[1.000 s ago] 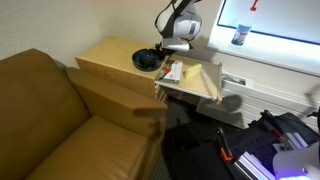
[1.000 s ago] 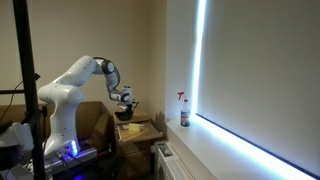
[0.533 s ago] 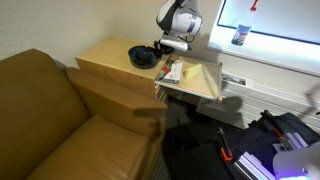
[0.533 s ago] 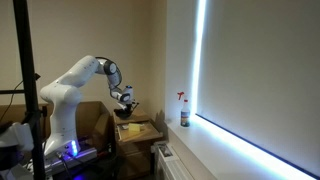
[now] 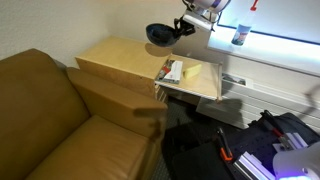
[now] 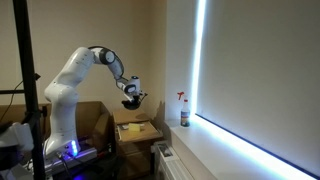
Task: Remove the bowl from the nightstand and place it on the windowsill
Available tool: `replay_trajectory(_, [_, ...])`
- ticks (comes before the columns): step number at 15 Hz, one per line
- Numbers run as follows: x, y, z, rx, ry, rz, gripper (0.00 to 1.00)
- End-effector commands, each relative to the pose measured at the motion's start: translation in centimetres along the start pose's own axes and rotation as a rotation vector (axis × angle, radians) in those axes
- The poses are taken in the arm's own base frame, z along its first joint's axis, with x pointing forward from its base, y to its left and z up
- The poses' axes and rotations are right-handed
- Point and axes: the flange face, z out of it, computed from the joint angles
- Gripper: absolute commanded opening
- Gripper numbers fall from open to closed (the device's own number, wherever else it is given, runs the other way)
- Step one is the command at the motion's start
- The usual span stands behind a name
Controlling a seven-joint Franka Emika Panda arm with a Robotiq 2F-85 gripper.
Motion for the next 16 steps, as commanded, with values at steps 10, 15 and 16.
replay_trajectory(10, [-8.1,25.2,-19.0,-0.238,-0.014,0.478,0.02])
replay_trajectory(15, [-8.0,26.9,-17.3,-0.273,-0.051,0.473,0.07])
replay_trajectory(16, [-8.0,26.4,-16.6,-0.274,-0.062,0.468,0.07])
